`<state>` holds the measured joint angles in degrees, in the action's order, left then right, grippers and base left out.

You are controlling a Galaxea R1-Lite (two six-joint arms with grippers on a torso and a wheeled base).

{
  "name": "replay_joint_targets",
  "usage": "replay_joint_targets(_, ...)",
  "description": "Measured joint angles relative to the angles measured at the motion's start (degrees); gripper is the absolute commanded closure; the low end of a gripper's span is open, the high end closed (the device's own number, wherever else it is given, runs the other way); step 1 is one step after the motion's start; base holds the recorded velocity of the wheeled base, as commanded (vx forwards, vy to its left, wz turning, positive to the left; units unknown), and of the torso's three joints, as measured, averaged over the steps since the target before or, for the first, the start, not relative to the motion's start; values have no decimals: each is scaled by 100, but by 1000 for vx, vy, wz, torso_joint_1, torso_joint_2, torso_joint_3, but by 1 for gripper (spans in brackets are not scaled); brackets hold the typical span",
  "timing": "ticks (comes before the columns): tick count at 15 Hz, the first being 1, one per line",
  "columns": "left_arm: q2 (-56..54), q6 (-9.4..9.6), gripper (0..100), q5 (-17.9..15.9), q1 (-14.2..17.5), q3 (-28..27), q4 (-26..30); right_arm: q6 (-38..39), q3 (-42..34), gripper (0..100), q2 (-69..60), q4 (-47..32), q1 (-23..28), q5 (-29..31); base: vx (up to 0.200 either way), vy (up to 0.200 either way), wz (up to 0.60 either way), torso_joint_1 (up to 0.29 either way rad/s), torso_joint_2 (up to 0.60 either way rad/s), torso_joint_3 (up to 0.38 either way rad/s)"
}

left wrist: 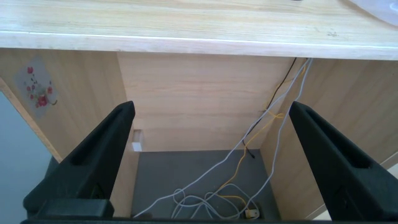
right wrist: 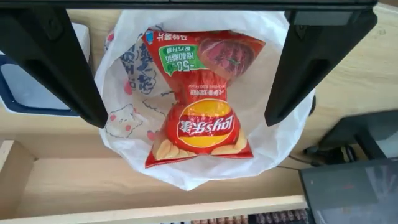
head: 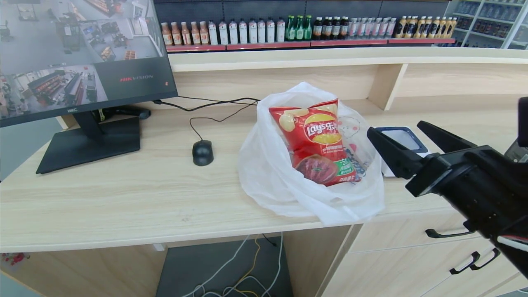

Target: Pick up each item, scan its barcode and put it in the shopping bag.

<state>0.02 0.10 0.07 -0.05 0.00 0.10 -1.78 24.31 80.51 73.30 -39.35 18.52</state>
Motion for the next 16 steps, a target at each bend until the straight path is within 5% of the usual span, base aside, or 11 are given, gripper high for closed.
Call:
replay_joint_targets(6, 0, 4, 0, 0, -6, 0, 0, -152, -532, 0, -121, 733, -102, -23, 0, 0, 0, 0, 0, 0)
replay_joint_targets(11, 0, -26, 0, 0, 0, 0, 0, -201, -700, 0, -160, 853, 38, -163, -200, 0, 0, 6, 3, 2)
replay_joint_targets(16, 0, -12, 0, 0, -2, 0, -5, -224, -542, 0, 39, 914, 101, -218, 0, 0, 0, 0, 0, 0)
